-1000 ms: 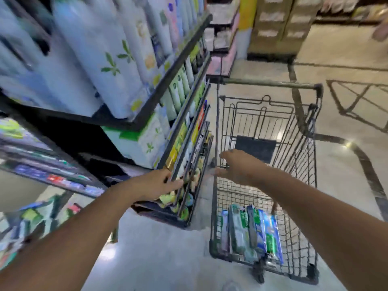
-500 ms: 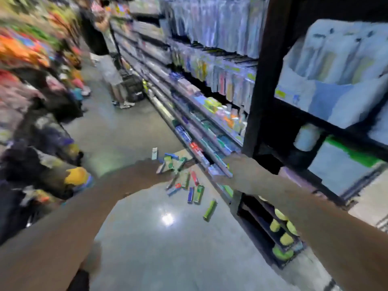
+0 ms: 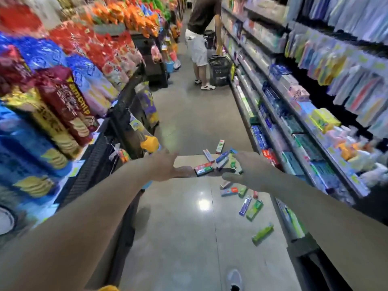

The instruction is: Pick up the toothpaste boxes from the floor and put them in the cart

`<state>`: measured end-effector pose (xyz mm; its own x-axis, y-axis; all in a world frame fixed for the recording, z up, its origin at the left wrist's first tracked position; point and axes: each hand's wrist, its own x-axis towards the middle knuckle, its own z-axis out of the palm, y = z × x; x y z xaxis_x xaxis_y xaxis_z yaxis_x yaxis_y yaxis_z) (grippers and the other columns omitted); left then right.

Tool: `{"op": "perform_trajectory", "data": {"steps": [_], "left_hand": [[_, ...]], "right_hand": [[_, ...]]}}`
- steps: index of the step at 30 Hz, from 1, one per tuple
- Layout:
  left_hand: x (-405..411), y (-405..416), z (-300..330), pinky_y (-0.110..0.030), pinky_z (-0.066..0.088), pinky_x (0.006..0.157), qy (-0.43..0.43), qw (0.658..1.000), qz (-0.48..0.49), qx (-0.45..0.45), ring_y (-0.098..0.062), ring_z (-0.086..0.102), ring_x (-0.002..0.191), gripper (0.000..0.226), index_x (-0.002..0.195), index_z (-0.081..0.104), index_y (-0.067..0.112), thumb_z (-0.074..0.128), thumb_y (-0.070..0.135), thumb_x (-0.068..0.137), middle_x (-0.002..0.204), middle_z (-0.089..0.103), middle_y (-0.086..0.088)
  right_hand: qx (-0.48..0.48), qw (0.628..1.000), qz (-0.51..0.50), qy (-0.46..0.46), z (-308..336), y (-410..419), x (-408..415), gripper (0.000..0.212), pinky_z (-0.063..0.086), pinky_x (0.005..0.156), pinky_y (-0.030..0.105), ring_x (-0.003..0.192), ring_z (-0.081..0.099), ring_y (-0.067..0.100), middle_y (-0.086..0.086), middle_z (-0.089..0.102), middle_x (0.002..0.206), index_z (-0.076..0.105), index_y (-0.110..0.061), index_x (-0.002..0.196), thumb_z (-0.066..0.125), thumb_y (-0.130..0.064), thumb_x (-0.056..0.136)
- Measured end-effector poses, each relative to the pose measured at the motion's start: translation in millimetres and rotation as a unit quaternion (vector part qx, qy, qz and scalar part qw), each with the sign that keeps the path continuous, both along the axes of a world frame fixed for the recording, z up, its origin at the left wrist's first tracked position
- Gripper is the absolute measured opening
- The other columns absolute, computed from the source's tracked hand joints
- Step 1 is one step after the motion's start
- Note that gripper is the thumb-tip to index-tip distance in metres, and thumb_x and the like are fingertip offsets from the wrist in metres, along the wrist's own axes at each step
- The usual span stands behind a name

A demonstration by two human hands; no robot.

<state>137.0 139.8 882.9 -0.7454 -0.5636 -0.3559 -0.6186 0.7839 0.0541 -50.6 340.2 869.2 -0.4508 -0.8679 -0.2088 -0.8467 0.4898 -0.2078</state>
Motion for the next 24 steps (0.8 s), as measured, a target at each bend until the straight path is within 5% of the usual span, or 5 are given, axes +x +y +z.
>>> {"op": "perform_trajectory", "data": {"steps": [6, 15, 24], "left_hand": [[-74.2, -48.4, 1.7, -0.055, 0.025, 0.112, -0.007, 0.999, 0.040, 0.001, -0.031, 0.030, 0.142, 0.088, 0.154, 0.023, 0.028, 0.038, 0.079, 0.084, 0.154, 0.033, -0.006], [-147.6, -145.1, -19.3, -0.058, 0.014, 0.115, -0.023, 0.996, 0.073, 0.035, -0.027, 0.018, 0.148, 0.089, 0.156, 0.016, 0.028, 0.037, 0.078, 0.084, 0.160, 0.025, -0.003], [-222.5, -303.5, -57.5, -0.051, 0.023, 0.114, -0.046, 0.997, 0.035, 0.053, -0.028, 0.024, 0.146, 0.091, 0.155, 0.019, 0.026, 0.038, 0.079, 0.084, 0.158, 0.028, -0.006]], "right_hand": [[0.016, 1.000, 0.027, -0.004, -2.6, -64.0, -87.6, 0.093, 0.032, 0.108, 0.045, 0.136, 0.035, 0.027, 0.006, 0.037, 0.150, 0.035, -0.017, 0.145, 0.042, -0.082, 0.078], [0.061, 0.997, 0.051, 0.003, -37.6, -182.5, -179.4, 0.095, 0.036, 0.100, 0.043, 0.129, 0.042, 0.027, 0.004, 0.043, 0.145, 0.036, -0.018, 0.144, 0.037, -0.085, 0.076], [0.053, 0.998, 0.019, -0.037, -73.4, -327.3, -236.9, 0.084, 0.035, 0.099, 0.040, 0.127, 0.042, 0.022, -0.001, 0.046, 0.140, 0.039, -0.021, 0.140, 0.044, -0.080, 0.080]]}}
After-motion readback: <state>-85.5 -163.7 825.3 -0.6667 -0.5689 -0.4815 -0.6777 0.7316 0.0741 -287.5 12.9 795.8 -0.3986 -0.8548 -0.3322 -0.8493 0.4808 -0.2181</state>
